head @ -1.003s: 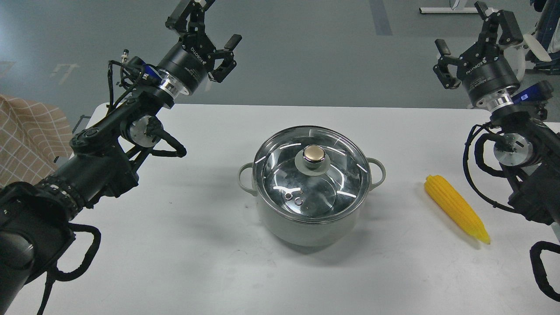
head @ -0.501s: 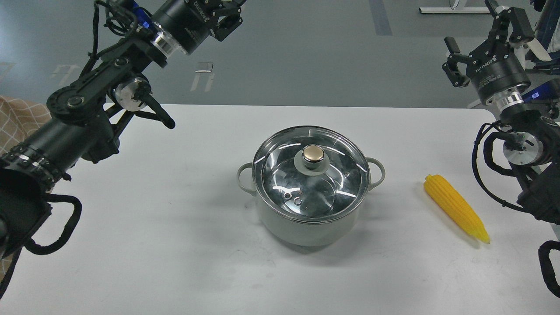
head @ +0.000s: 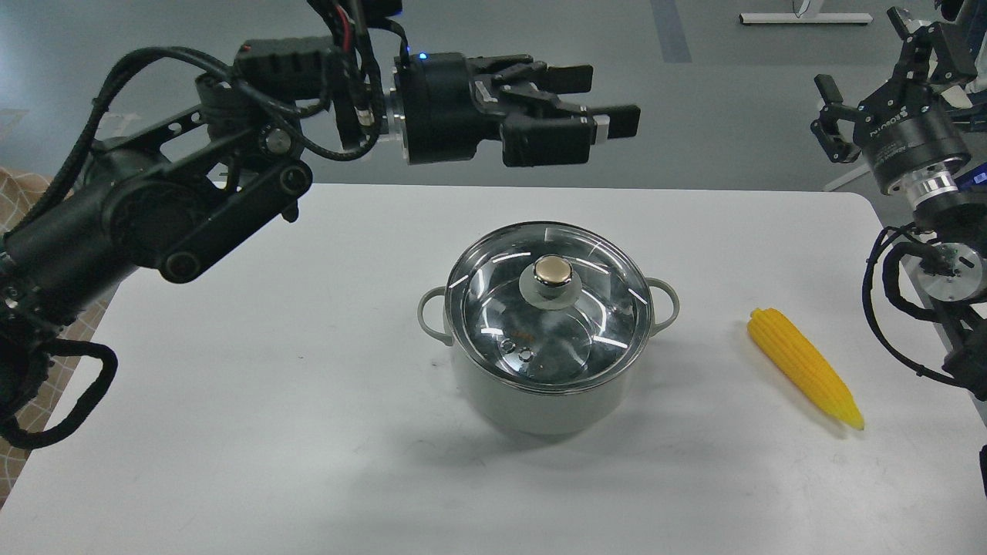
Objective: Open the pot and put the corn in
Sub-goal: 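Reach the left gripper over the pot and grasp the lid's brass knob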
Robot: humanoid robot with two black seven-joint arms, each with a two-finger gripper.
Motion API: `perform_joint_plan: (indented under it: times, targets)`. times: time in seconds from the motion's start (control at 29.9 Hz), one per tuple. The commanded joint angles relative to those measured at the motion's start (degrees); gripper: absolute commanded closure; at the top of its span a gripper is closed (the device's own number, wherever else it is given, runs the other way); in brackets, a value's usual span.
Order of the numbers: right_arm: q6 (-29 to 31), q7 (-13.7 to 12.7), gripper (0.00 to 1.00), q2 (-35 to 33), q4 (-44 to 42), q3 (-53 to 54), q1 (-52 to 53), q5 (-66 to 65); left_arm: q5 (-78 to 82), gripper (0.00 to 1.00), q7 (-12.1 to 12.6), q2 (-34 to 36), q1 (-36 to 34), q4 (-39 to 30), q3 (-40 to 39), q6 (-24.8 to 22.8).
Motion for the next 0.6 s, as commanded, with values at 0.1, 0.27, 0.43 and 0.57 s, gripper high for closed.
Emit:
perform_joint_plan:
  times: [0.1,0.27,0.43,0.57]
  targets:
    - [0.0,0.0,0.00,-0.5,1.2,0.0,-1.2,0.0,14.4,0.02,0.0,-0.7,0.1,0.6,11.1,8.1]
    - [0.0,0.0,0.00,-0.5,1.3,0.0,-1.6,0.0,18.4,0.02,0.0,-0.8,3.3,0.7,13.4,9.1]
    - [0.0,0.0,0.00,-0.4,1.4,0.0,-1.9,0.0,20.7,0.03,0.0,-1.1,5.6,3.5,13.4,9.6]
    - [0.0,0.0,0.00,-0.4,1.4,0.0,-2.0,0.0,20.9,0.04,0.0,-0.9,7.0,3.5,13.5,9.8]
